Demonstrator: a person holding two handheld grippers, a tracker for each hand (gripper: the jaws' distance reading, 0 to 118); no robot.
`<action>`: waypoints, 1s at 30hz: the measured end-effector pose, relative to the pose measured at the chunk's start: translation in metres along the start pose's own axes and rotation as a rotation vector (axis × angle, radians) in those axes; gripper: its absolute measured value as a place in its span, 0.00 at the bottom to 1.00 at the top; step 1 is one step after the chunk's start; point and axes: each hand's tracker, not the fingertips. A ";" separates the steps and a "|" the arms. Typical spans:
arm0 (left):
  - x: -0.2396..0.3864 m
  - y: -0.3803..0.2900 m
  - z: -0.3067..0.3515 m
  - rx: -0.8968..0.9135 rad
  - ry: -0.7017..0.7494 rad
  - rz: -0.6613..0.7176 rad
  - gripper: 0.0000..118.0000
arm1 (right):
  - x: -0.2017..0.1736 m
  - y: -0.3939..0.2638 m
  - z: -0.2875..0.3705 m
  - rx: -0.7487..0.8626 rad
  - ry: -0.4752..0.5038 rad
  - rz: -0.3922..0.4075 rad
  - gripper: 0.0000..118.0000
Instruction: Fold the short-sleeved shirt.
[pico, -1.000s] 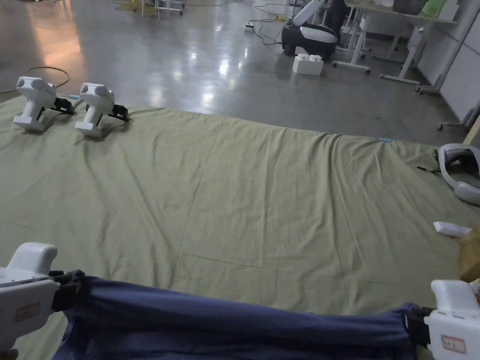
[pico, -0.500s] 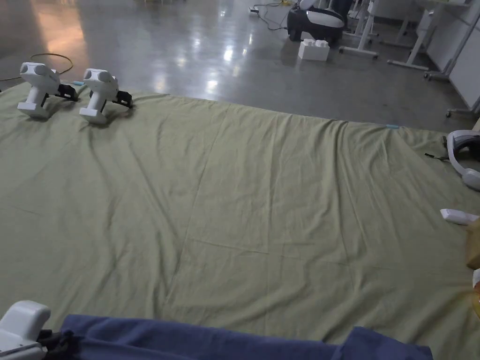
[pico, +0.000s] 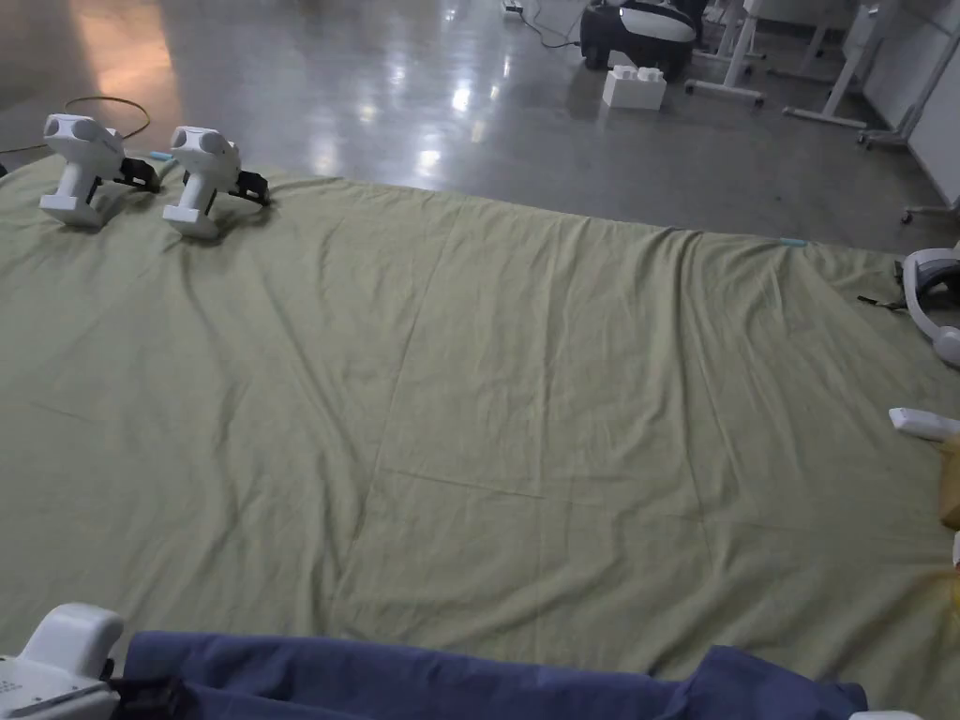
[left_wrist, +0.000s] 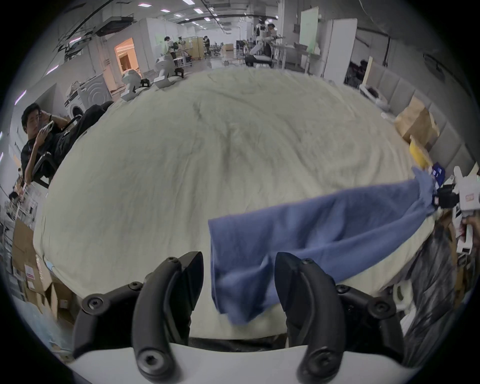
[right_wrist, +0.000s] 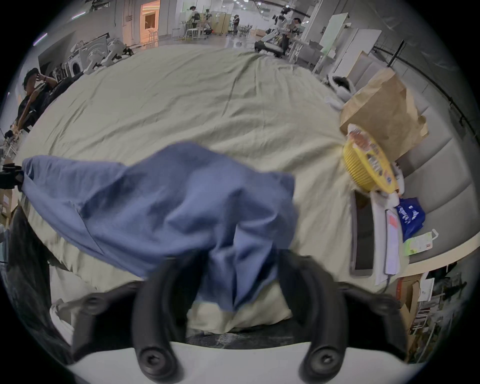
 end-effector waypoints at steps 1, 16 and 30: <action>0.001 0.006 0.005 0.034 -0.006 0.016 0.60 | 0.000 0.006 0.011 0.047 -0.018 -0.007 0.64; 0.070 0.103 0.049 0.591 0.022 0.097 0.63 | -0.047 0.098 0.094 0.771 0.021 -0.198 0.58; 0.087 0.117 0.047 0.729 0.059 0.072 0.01 | -0.078 0.126 0.113 0.992 -0.012 -0.294 0.06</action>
